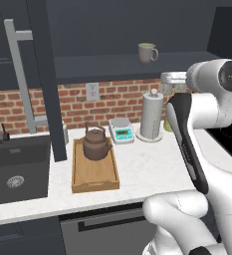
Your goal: Pick the kettle from the counter and place it on the tray. Then pick the mug from the cabinet and place it on the tray. Then close the cabinet doors.
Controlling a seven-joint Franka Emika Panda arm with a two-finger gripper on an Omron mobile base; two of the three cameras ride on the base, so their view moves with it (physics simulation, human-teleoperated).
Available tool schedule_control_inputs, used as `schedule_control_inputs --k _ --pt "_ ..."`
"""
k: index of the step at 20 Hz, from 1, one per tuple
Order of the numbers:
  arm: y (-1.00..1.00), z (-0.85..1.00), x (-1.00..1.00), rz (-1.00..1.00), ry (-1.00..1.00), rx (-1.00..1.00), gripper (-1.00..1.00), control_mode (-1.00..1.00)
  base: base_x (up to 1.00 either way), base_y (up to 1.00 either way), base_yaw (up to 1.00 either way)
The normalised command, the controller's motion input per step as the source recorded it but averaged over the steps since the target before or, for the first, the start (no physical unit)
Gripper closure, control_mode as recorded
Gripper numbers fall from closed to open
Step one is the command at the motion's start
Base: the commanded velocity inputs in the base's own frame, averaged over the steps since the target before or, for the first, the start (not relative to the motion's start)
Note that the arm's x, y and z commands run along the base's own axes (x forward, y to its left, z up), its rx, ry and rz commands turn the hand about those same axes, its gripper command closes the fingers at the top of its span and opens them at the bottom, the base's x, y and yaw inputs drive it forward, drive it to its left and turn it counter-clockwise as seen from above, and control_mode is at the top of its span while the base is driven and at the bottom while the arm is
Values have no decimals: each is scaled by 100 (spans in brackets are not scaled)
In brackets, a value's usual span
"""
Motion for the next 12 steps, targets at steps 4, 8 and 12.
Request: schedule_control_inputs --k 4,8,12 --pt "0 15 18 0 0 0 -100 -100 0 0 0" --pt "0 21 24 0 0 0 -100 -100 0 0 0" --pt "0 21 29 0 0 0 -100 -100 0 0 0"
